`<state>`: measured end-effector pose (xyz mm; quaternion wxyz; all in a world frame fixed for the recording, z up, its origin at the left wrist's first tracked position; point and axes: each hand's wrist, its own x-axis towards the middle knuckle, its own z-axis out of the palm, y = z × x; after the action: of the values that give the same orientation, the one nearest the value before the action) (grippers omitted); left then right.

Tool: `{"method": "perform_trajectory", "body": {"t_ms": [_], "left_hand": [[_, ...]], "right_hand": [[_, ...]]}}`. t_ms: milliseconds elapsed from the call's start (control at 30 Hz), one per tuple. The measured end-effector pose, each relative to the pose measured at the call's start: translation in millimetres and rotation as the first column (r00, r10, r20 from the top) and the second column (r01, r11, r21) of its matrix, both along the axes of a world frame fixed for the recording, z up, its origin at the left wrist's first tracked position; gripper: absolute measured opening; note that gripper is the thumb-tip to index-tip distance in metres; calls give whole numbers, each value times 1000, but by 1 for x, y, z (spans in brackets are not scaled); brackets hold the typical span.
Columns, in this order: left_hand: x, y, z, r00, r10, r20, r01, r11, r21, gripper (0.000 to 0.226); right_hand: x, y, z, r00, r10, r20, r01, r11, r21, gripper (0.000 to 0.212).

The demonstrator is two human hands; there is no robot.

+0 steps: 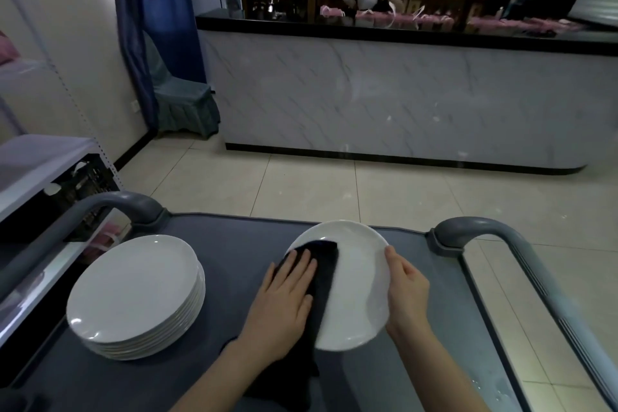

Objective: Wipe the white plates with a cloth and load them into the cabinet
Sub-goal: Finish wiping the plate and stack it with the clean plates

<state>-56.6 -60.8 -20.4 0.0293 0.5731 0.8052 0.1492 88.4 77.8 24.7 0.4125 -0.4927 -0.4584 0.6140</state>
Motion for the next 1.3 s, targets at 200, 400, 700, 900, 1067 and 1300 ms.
{"method": "perform_trajectory", "body": {"t_ms": [200,400,700,900,1067,1300], "left_hand": [[67,-7,10,982,-189,15,189,982,-6,60],[43,46,19,996,-86,-13,86,995,48,63],[2,18,2,990,139,-7,-139,990,34,62],[51,-4,-11,992,-9,126,-4,994,107,61],[55,24,7,997,7,79,-22,980,198,62],[-3,39,29,979,186,78,-200,942,268,64]], "right_hand": [[-6,-4,-3,998,-41,-40,41,999,-14,39],[-12,-20,-9,998,9,-68,-9,1000,-2,37],[3,4,16,996,-57,-66,62,995,75,42],[-4,-7,11,999,-4,-44,10,992,125,51],[-20,-30,2,995,85,-52,-76,986,145,35],[-12,-44,7,962,257,94,-273,921,278,35]]}}
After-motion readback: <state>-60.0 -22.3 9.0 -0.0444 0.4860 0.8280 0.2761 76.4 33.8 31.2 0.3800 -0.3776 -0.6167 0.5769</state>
